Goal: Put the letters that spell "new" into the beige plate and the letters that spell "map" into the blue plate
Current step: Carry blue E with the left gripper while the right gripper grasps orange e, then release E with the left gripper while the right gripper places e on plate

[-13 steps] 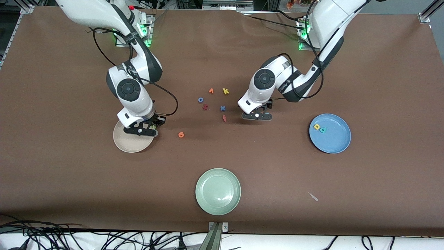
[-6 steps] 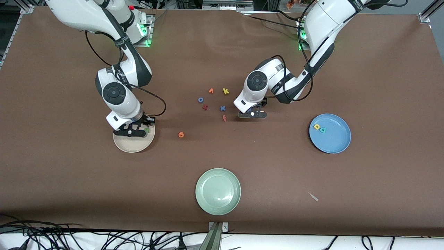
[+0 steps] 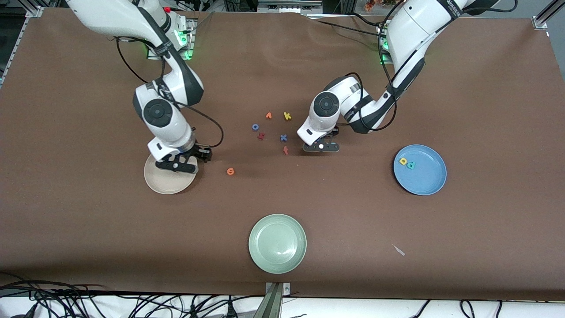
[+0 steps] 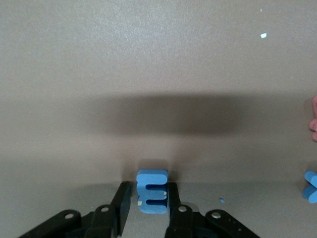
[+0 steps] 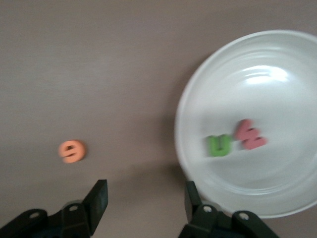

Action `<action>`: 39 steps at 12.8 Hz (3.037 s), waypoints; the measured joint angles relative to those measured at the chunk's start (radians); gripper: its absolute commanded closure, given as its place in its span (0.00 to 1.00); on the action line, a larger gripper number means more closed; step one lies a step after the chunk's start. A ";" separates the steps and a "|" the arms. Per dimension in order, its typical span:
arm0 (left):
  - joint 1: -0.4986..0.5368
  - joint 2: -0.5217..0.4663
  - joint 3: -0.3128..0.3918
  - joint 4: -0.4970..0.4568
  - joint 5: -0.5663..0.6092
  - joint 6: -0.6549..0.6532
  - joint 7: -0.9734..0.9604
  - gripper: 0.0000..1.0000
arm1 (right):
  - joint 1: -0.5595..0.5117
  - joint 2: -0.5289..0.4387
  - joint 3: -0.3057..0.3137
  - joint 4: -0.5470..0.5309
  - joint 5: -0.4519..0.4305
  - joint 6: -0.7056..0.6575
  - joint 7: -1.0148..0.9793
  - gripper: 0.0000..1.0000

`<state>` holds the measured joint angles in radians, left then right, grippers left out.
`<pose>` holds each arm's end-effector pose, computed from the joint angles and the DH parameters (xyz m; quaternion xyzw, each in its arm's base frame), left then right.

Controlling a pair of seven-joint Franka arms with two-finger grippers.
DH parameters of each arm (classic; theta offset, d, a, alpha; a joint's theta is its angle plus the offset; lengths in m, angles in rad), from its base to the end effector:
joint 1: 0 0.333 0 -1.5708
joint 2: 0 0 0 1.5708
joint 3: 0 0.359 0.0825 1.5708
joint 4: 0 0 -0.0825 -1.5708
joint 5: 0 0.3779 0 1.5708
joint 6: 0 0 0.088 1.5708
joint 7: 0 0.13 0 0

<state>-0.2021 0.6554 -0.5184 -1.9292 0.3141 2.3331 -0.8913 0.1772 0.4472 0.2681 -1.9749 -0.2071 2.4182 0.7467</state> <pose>0.4812 -0.3919 0.1880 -0.9962 -0.0008 0.0859 0.0142 0.5735 0.2595 0.2699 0.9961 -0.0864 0.0143 0.0045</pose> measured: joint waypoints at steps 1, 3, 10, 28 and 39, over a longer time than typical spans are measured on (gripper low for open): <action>0.000 0.000 -0.001 0.001 0.000 0.000 -0.002 1.00 | 0.011 0.028 0.023 0.030 0.000 0.000 0.051 0.29; 0.000 0.000 0.000 0.004 0.000 0.000 -0.003 1.00 | 0.050 0.091 0.033 0.085 0.000 0.001 0.102 0.29; 0.117 -0.010 0.005 0.204 -0.006 -0.340 0.169 1.00 | 0.079 0.195 0.025 0.139 -0.057 0.054 0.151 0.31; 0.552 -0.042 0.013 0.419 0.111 -0.699 0.912 0.00 | 0.078 0.235 -0.010 0.153 -0.098 0.138 0.150 0.40; 0.703 -0.300 0.005 0.470 -0.185 -0.840 0.831 0.00 | 0.077 0.243 -0.029 0.164 -0.104 0.150 0.134 0.70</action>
<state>0.5013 0.3558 -0.5135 -1.4592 0.1289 1.4926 -0.0604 0.2543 0.6905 0.2389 -1.8108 -0.3111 2.5677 0.8808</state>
